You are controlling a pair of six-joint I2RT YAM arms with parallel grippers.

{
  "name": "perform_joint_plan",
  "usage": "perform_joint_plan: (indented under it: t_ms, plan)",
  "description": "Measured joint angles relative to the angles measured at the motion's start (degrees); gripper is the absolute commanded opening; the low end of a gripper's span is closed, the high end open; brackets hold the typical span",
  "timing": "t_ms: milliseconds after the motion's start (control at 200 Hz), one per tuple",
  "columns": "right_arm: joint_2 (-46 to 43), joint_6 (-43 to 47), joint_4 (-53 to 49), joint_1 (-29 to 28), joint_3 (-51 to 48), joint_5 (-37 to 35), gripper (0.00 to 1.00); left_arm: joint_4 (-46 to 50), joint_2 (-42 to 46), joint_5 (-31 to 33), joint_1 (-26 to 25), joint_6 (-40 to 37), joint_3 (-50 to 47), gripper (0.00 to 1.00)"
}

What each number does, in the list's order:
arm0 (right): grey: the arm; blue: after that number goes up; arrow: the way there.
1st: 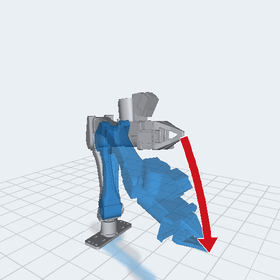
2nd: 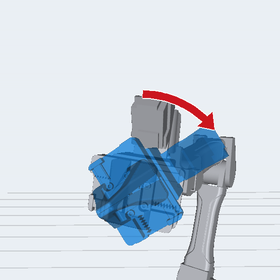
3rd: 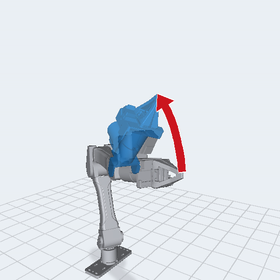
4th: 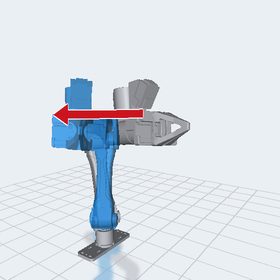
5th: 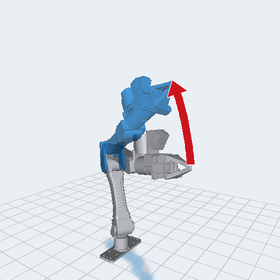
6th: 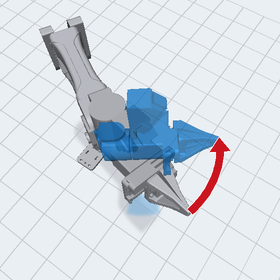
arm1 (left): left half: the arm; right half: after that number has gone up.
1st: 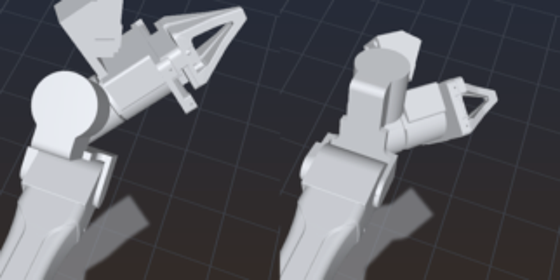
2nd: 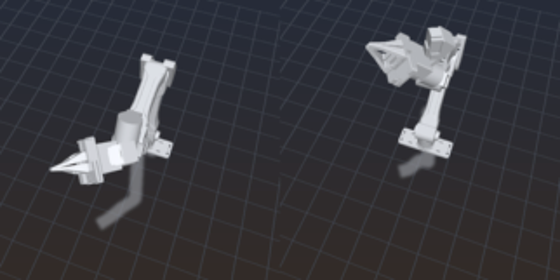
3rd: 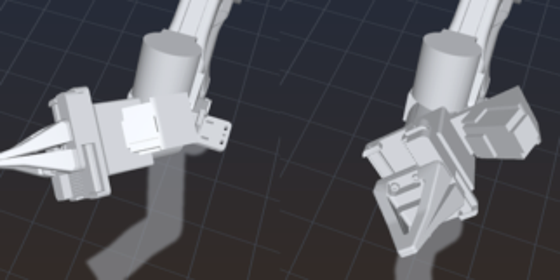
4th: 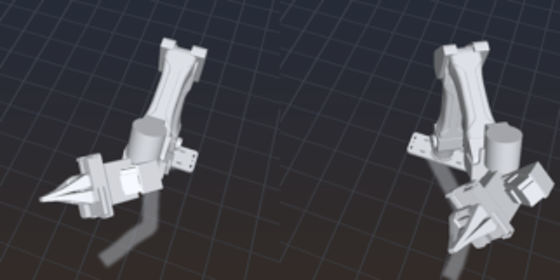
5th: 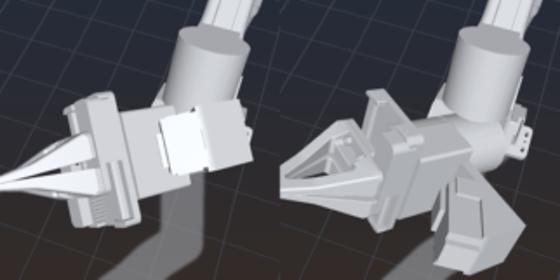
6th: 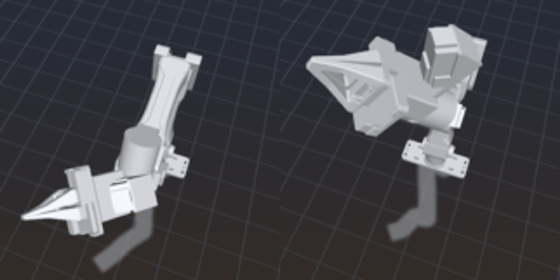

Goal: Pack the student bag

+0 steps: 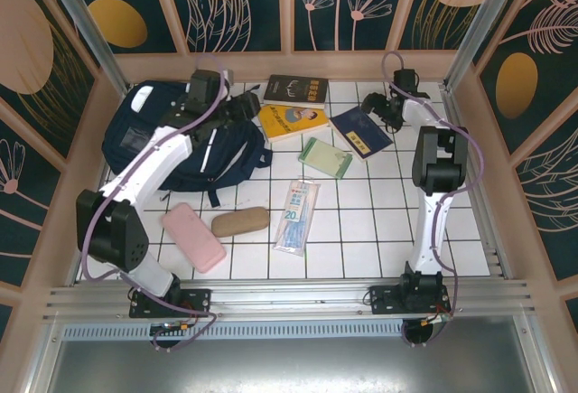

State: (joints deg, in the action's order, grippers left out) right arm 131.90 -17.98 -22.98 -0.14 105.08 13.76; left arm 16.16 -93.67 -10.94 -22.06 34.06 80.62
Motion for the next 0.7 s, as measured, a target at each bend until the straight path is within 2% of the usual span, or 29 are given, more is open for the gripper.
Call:
perform_joint_plan:
  t_ms: [225, 395, 550, 701]
  plan:
    - [0.9, 0.5, -0.1, -0.4, -0.4, 8.9, 0.86, -8.0, -10.3, -4.7, -6.1, 4.6, -0.4, 0.65]
    - [-0.4, 0.2, 4.2, -0.2, -5.4, 12.4, 0.84, -10.9, -19.5, -6.0, -7.2, 7.7, 3.8, 0.65]
    - [-4.2, -1.0, 9.3, -1.1, -12.8, 12.4, 0.83, -12.1, -27.3, -6.7, -7.3, 9.5, 10.3, 0.65]
    - [-10.6, -3.8, 11.9, -4.6, -22.5, 10.3, 0.83, -11.9, -33.5, -7.3, -7.9, 10.2, 17.0, 0.65]
